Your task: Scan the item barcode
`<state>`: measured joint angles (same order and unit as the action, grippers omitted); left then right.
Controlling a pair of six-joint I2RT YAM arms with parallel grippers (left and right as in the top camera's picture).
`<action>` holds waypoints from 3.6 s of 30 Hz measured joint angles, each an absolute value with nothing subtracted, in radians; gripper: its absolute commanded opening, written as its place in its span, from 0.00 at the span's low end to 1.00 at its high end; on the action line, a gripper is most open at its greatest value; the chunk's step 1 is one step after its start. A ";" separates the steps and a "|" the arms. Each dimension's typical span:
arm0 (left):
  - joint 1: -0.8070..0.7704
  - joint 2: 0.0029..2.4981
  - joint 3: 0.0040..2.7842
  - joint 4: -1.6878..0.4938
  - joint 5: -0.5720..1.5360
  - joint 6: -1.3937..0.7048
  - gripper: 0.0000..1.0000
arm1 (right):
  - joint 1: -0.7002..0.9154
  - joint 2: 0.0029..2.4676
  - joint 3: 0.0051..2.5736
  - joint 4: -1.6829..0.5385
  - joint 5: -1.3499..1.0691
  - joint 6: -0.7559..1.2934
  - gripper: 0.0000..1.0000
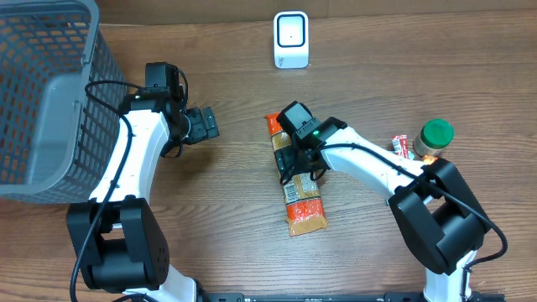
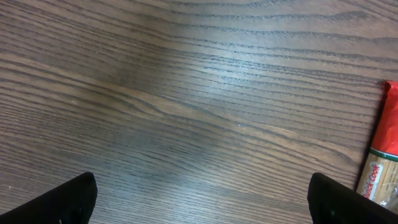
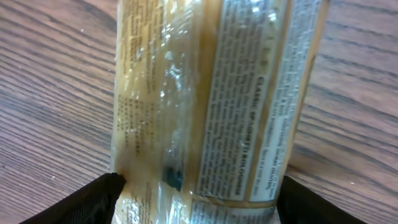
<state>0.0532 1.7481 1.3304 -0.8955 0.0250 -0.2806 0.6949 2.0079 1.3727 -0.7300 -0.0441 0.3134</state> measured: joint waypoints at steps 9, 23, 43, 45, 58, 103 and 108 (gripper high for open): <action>0.053 1.748 1.330 -0.896 0.025 -0.280 1.00 | 0.722 2.005 1.406 -0.765 -0.030 0.305 0.15; 0.053 1.748 1.330 -0.896 0.025 -0.281 1.00 | 0.746 1.994 1.451 -0.978 0.103 -0.032 0.28; 0.053 1.748 1.330 -0.896 0.025 -0.280 1.00 | 0.746 1.977 1.349 -0.810 0.131 -0.105 0.79; 0.053 1.748 1.330 -0.896 0.025 -0.280 1.00 | 0.746 1.975 1.338 -0.797 0.131 -0.105 0.77; 0.053 1.748 1.330 -0.896 0.025 -0.280 1.00 | 0.746 1.955 1.314 -0.812 0.081 -0.105 0.56; 0.053 1.748 1.330 -0.896 0.025 -0.280 1.00 | 0.746 1.940 1.277 -0.729 0.076 -0.106 0.40; 0.053 1.748 1.330 -0.896 0.025 -0.280 1.00 | 0.746 1.940 1.277 -0.730 0.067 -0.110 0.53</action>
<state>0.0532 1.7481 1.3304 -0.8955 0.0250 -0.2802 0.7456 1.9404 1.2766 -0.7300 0.0669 -0.1097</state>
